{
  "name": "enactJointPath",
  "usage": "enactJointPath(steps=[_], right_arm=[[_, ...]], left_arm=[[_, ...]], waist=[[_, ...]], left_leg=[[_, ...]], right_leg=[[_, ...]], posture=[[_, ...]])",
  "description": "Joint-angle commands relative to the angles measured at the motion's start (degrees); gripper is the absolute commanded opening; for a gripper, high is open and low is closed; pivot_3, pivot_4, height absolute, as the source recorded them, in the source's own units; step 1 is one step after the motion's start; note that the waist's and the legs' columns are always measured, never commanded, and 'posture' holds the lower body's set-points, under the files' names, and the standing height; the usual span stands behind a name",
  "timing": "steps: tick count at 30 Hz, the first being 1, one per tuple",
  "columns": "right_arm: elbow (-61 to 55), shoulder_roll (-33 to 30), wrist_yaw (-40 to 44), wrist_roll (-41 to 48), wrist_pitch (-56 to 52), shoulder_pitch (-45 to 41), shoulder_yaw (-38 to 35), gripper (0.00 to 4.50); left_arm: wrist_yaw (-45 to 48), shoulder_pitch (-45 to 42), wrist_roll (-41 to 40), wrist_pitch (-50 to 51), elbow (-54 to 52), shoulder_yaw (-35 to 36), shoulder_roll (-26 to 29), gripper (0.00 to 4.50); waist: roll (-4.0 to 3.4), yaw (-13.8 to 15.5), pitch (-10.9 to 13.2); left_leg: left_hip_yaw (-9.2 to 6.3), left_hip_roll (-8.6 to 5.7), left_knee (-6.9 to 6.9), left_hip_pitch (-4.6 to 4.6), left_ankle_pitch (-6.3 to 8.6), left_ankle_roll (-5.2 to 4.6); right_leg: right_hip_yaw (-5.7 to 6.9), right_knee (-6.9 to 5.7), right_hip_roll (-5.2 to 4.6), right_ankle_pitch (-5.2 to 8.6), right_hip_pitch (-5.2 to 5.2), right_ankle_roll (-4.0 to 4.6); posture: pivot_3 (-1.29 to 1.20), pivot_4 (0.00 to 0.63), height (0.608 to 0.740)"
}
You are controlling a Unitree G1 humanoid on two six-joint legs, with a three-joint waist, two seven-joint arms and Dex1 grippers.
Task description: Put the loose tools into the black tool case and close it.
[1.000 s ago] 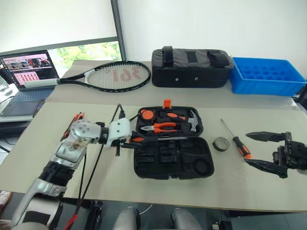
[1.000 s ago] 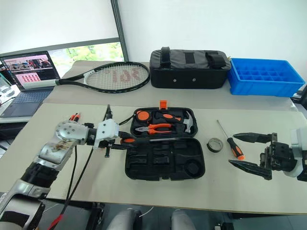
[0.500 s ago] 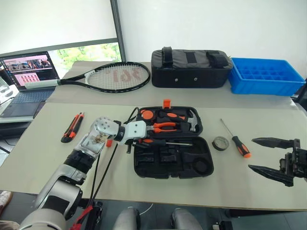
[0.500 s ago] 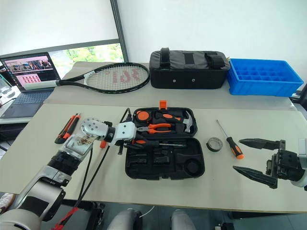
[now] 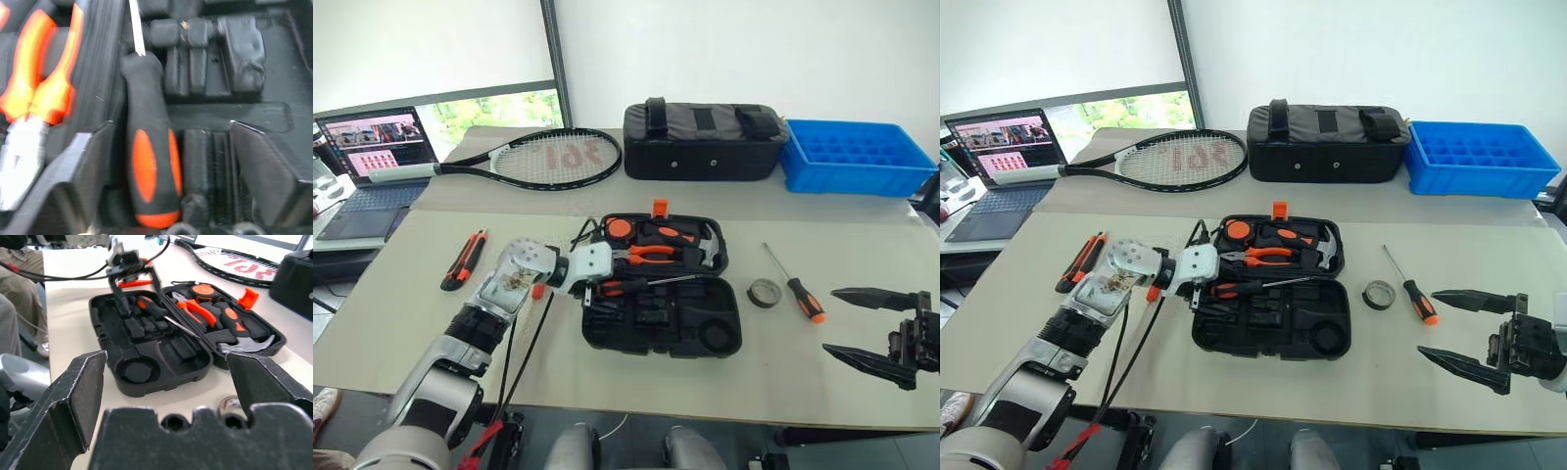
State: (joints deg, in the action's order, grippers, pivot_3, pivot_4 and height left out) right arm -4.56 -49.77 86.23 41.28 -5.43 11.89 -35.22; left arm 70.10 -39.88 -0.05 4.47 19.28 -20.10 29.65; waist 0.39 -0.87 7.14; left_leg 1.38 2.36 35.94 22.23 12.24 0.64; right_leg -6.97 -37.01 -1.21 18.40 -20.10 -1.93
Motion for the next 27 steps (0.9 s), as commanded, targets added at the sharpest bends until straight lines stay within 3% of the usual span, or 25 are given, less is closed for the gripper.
enactJointPath(steps=[1, 4, 6, 17, 27], right_arm=[[-2.15, -0.27, -0.61, 1.19, -0.10, 0.11, -2.20, 4.50], [-2.73, -0.09, -1.32, 1.08, -0.18, -0.02, -1.70, 4.50], [-3.05, 0.06, -1.73, 1.07, -0.20, -0.14, -1.43, 4.50], [-4.77, 0.04, -3.18, 1.61, -0.72, 0.96, -2.23, 4.50], [-5.44, 0.22, -3.79, 1.76, -0.41, 2.44, -3.04, 4.50]], left_arm=[[-0.12, -2.15, -3.66, -1.00, -3.70, 3.68, -0.87, 4.47], [-0.59, -3.07, -7.38, -0.58, -4.38, 6.12, -3.56, 4.47], [-0.92, -3.19, -8.41, -0.94, -3.43, 6.80, -5.06, 4.22], [-7.73, -5.56, -2.93, -12.21, 14.35, 5.15, -13.84, 0.12], [-4.92, -5.76, 0.90, -17.94, 20.73, 2.12, -14.88, 0.05]], waist=[[0.01, 0.03, 0.01], [0.01, 0.14, 0.00], [0.01, 0.17, 0.00], [0.02, -0.02, 0.01], [0.02, -0.06, 0.01]], left_leg=[[-0.01, 0.00, 0.00, 0.03, 0.00, 0.00], [-0.01, 0.00, -0.01, 0.09, 0.00, 0.00], [-0.03, -0.01, -0.01, 0.09, 0.00, 0.00], [-0.08, -0.08, -0.01, 0.08, 0.00, 0.00], [-0.17, -0.17, -0.04, 0.08, 0.00, 0.00]], right_leg=[[0.01, 0.01, 0.00, -0.01, -0.02, 0.02], [0.02, 0.04, 0.00, -0.08, -0.05, 0.14], [0.02, 0.07, -0.01, -0.08, -0.05, 0.14], [0.00, 0.05, 0.00, -0.07, -0.04, 0.10], [-0.02, 0.07, -0.03, -0.06, -0.03, 0.09]], posture=[[0.00, 0.150, 0.707], [0.00, 0.150, 0.707], [0.00, 0.150, 0.707], [0.00, 0.150, 0.707], [0.00, 0.150, 0.707]])
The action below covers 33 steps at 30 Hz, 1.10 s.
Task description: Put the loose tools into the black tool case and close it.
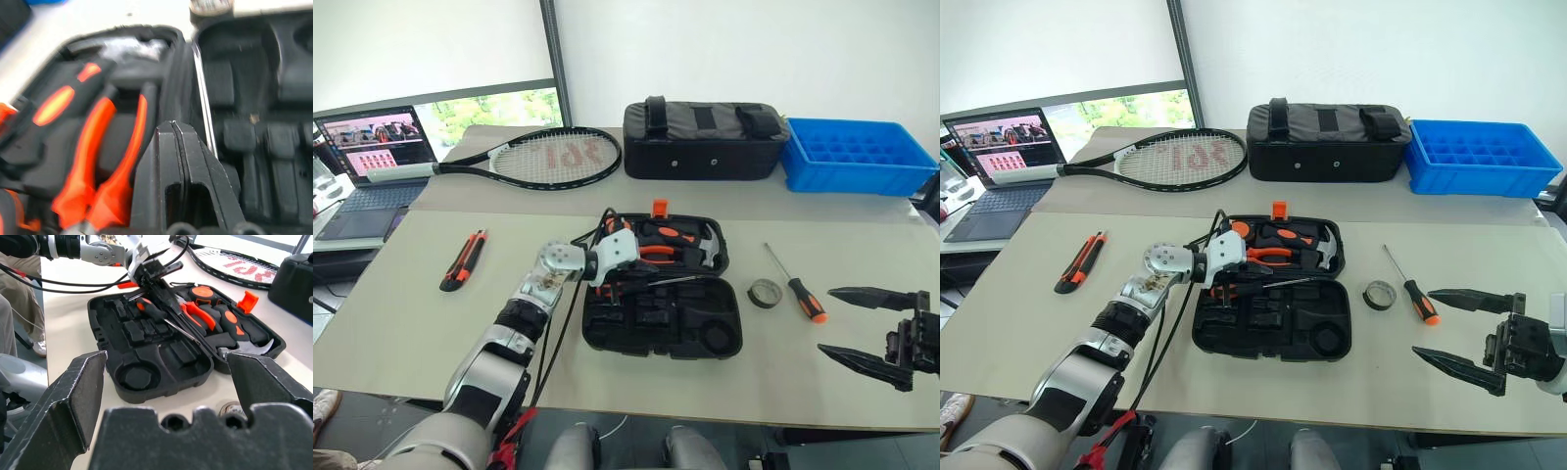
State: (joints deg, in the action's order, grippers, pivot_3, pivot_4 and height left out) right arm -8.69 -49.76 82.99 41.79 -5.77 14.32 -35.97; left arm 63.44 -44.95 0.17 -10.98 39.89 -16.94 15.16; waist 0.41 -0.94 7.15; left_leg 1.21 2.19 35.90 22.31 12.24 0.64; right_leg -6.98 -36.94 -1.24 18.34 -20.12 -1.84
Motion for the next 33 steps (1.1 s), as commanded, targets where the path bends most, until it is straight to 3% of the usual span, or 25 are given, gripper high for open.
enactJointPath(steps=[1, 11, 18, 25, 33], right_arm=[[-1.29, 0.23, -0.54, 1.22, -0.05, 0.00, -2.30, 4.50], [-1.05, -0.18, -0.69, 1.15, -0.19, -0.47, -2.07, 4.50], [-1.01, -0.28, -0.58, 1.14, -0.30, -0.42, -2.02, 4.50], [-0.63, -0.23, -0.39, 1.01, -0.13, -0.50, -1.87, 4.50], [-0.17, -0.29, -0.09, 0.92, 0.10, -0.44, -2.18, 4.50]], left_arm=[[1.93, -0.65, 0.86, -2.83, 0.29, -1.23, -0.49, 0.05], [-1.19, -3.16, 3.60, -8.53, 4.81, -0.87, -1.02, 0.05], [1.76, -3.18, -3.87, -7.74, -0.33, 4.08, -1.50, 0.05], [6.15, 0.49, -4.45, -4.67, -5.12, 2.35, -0.02, 0.05], [5.79, 0.59, -1.11, -3.88, -1.80, 0.33, 0.84, 0.05]], waist=[[0.00, 0.03, 0.00], [0.00, 0.10, 0.00], [0.00, -0.03, 0.00], [-0.01, -0.05, -0.01], [-0.01, 0.08, 0.00]], left_leg=[[0.00, -0.01, 0.00, 0.00, 0.00, 0.00], [-0.04, -0.05, -0.01, 0.01, 0.00, 0.00], [-0.08, -0.06, -0.01, 0.04, 0.00, 0.00], [-0.09, -0.07, -0.01, 0.03, 0.00, 0.00], [-0.13, -0.09, 0.01, 0.04, 0.00, 0.00]], right_leg=[[0.00, 0.00, -0.01, 0.00, 0.00, 0.00], [-0.01, 0.03, -0.02, 0.01, 0.02, -0.01], [0.00, 0.01, -0.01, 0.05, 0.01, -0.09], [-0.01, 0.00, -0.01, 0.05, 0.02, -0.08], [0.00, 0.01, -0.02, 0.05, 0.02, -0.08]], posture=[[0.00, 0.150, 0.707], [0.00, 0.150, 0.707], [0.00, 0.150, 0.707], [0.00, 0.150, 0.707], [0.00, 0.150, 0.707]])
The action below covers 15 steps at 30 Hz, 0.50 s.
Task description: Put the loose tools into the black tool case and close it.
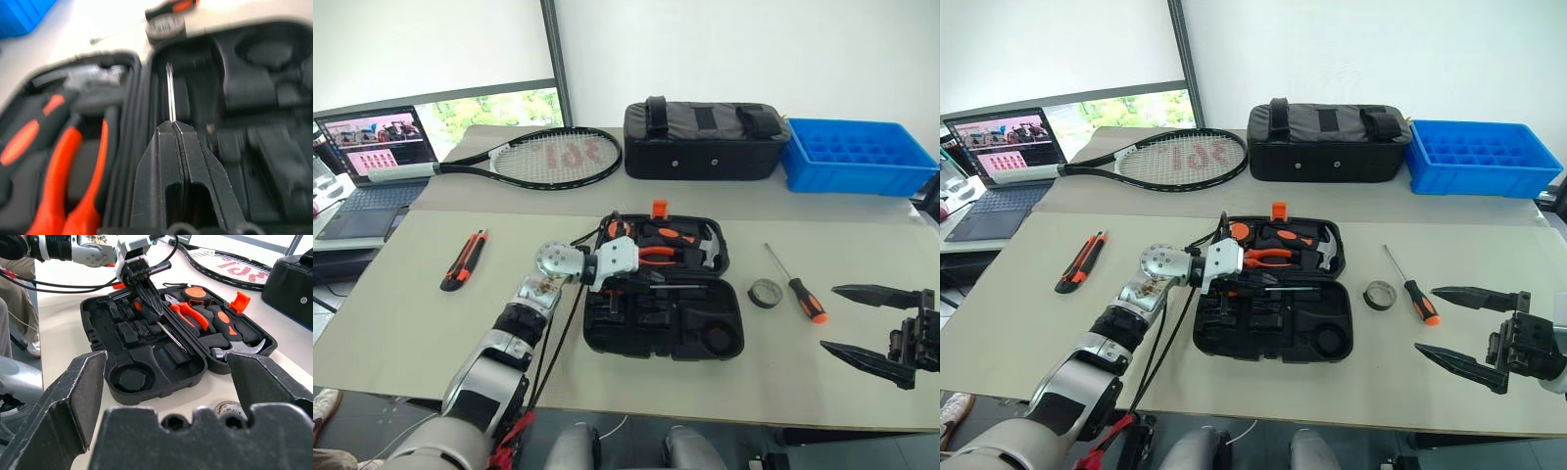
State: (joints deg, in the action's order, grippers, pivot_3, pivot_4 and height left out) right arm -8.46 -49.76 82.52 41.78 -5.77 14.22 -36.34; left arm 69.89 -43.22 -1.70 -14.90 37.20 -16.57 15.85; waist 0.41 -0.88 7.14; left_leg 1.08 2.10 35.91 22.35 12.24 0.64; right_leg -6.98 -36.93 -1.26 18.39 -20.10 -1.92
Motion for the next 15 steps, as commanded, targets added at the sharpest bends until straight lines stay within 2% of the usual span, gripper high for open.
enactJointPath(steps=[1, 15], right_arm=[[-0.47, -0.26, 0.40, 0.95, 0.09, -0.24, -1.89, 4.50], [-1.27, -0.28, -0.18, 0.62, -0.48, 0.68, -1.70, 4.50]], left_arm=[[-0.79, -1.23, 1.16, -0.20, 1.74, -0.22, 0.10, 0.05], [-0.35, -0.67, 5.39, -2.63, 10.23, -3.88, -2.08, 0.05]], waist=[[0.00, 0.02, 0.00], [-0.05, 0.04, -0.07]], left_leg=[[0.00, 0.00, 0.00, 0.00, 0.00, 0.00], [-0.05, -0.04, 0.03, -0.10, 0.00, 0.00]], right_leg=[[0.00, 0.00, 0.00, 0.00, 0.00, 0.00], [-0.01, -0.01, -0.01, 0.05, 0.17, -0.09]], posture=[[0.00, 0.150, 0.707], [0.00, 0.150, 0.707]])
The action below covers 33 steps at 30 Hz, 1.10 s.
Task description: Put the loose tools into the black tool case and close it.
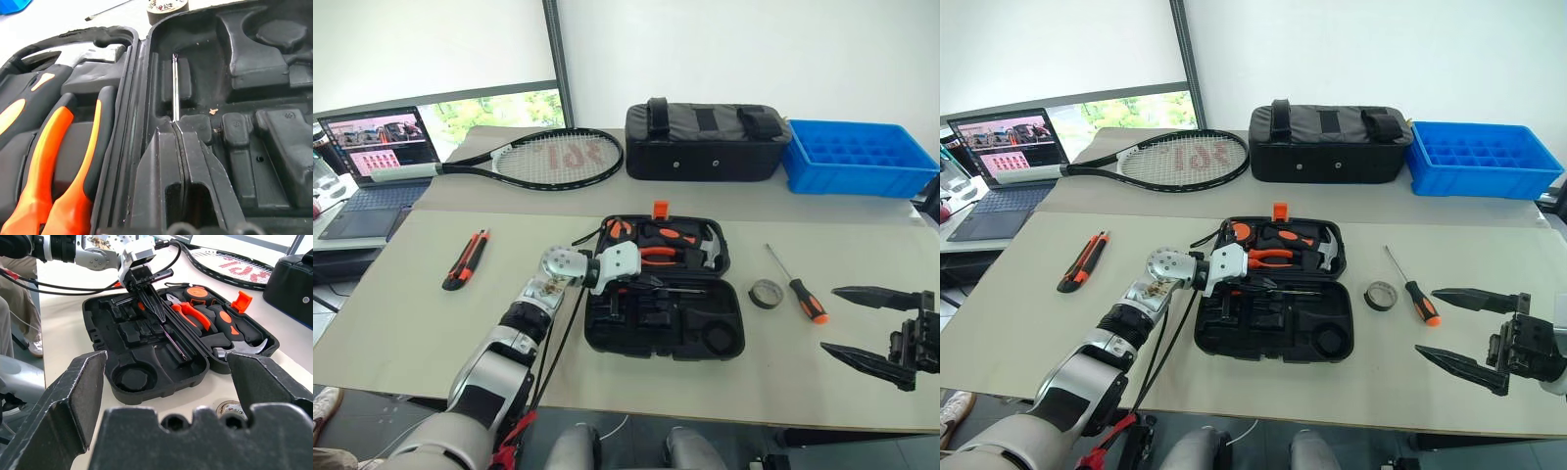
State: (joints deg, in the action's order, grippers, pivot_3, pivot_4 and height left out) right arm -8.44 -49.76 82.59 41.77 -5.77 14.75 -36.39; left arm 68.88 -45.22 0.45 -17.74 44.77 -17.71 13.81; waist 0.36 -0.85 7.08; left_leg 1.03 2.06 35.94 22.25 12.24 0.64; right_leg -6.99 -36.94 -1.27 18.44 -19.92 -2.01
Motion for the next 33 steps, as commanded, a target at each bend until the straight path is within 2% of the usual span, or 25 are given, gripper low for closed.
enactJointPath(steps=[1, 6, 10, 13, 15, 18, 22, 25, 28, 33], right_arm=[[-1.46, -0.31, -0.39, 0.66, -0.57, 0.19, -1.63, 4.50], [-1.77, -1.75, -4.24, -3.12, -1.69, 0.80, -0.85, 4.50], [-1.12, -2.43, -11.80, -7.58, -4.49, -1.81, 1.24, 4.50], [2.06, -3.54, -20.17, -12.91, -9.91, -5.64, 5.42, 4.50], [4.40, -3.61, -22.55, -14.68, -11.58, -7.76, 7.53, 4.50], [7.46, -2.88, -26.98, -16.90, -15.95, -11.10, 11.18, 4.50], [10.52, -2.80, -28.96, -18.87, -17.16, -14.07, 13.91, 4.50], [16.69, -3.83, -31.83, -23.08, -19.20, -19.26, 18.47, 4.50], [20.55, -4.55, -31.69, -25.18, -20.18, -21.92, 21.15, 4.50], [24.34, -4.94, -30.65, -27.00, -21.50, -25.19, 24.22, 4.50]], left_arm=[[0.66, 1.43, 3.31, 0.14, 2.76, -2.81, -0.05, 0.05], [-0.68, 1.05, 1.34, 0.57, 1.91, -0.50, -0.16, 0.05], [-0.72, 0.47, -1.29, 2.62, -2.24, 2.23, 0.97, 0.05], [1.95, 1.48, -8.54, 11.29, -13.62, 6.71, 4.00, 0.05], [3.44, 2.64, -12.42, 17.62, -20.41, 8.34, 5.65, 0.05], [5.86, 4.93, -17.91, 27.32, -31.62, 9.85, 9.92, 0.73], [6.51, 6.48, -21.81, 34.72, -39.53, 10.61, 13.27, 2.24], [8.55, 7.73, -27.24, 43.18, -48.27, 13.27, 19.56, 3.39], [8.55, 8.69, -29.84, 47.38, -52.77, 14.68, 23.99, 4.44], [7.29, 10.64, -31.84, 50.94, -57.30, 16.09, 28.38, 4.44]], waist=[[0.00, 0.02, -0.01], [-0.01, 0.06, -0.03], [0.00, -0.03, -0.03], [0.00, -0.55, -0.01], [0.04, -0.90, 0.02], [-0.06, -0.89, -0.01], [-0.11, -0.62, -0.03], [-0.03, -0.98, 0.03], [-0.02, -1.37, 0.04], [-0.04, -1.46, 0.03]], left_leg=[[0.00, 0.00, 0.00, -0.01, 0.00, 0.00], [-0.02, -0.01, 0.01, -0.02, 0.00, 0.00], [-0.04, -0.01, 0.01, -0.01, 0.00, 0.00], [-0.05, -0.02, 0.01, 0.04, -0.01, 0.01], [-0.11, 0.02, -0.02, 0.11, -0.02, 0.03], [-0.18, 0.00, -0.06, 0.12, -0.02, 0.02], [-0.19, -0.07, -0.05, 0.14, -0.02, 0.02], [-0.22, -0.08, -0.01, 0.18, -0.02, 0.02], [-0.27, -0.06, -0.02, 0.13, -0.02, 0.02], [-0.28, -0.07, 0.00, 0.12, -0.02, 0.02]], right_leg=[[0.00, 0.00, 0.00, 0.00, 0.01, -0.01], [0.00, 0.01, 0.00, 0.01, 0.02, -0.03], [0.00, 0.00, 0.00, 0.02, 0.01, -0.05], [-0.06, -0.08, 0.01, 0.02, -0.12, -0.04], [-0.04, -0.13, 0.05, -0.03, -0.22, 0.04], [0.00, -0.12, 0.05, -0.12, -0.22, 0.22], [-0.02, -0.08, 0.00, -0.11, -0.20, 0.21], [-0.03, -0.05, -0.01, -0.11, -0.20, 0.20], [0.00, -0.07, 0.01, -0.10, -0.19, 0.21], [-0.01, -0.05, 0.00, -0.10, -0.16, 0.20]], posture=[[0.00, 0.150, 0.707], [0.00, 0.150, 0.707], [0.00, 0.150, 0.707], [0.00, 0.150, 0.707], [0.00, 0.150, 0.707], [0.00, 0.150, 0.707], [0.00, 0.150, 0.707], [0.00, 0.150, 0.707], [0.00, 0.150, 0.707], [0.00, 0.150, 0.707]])
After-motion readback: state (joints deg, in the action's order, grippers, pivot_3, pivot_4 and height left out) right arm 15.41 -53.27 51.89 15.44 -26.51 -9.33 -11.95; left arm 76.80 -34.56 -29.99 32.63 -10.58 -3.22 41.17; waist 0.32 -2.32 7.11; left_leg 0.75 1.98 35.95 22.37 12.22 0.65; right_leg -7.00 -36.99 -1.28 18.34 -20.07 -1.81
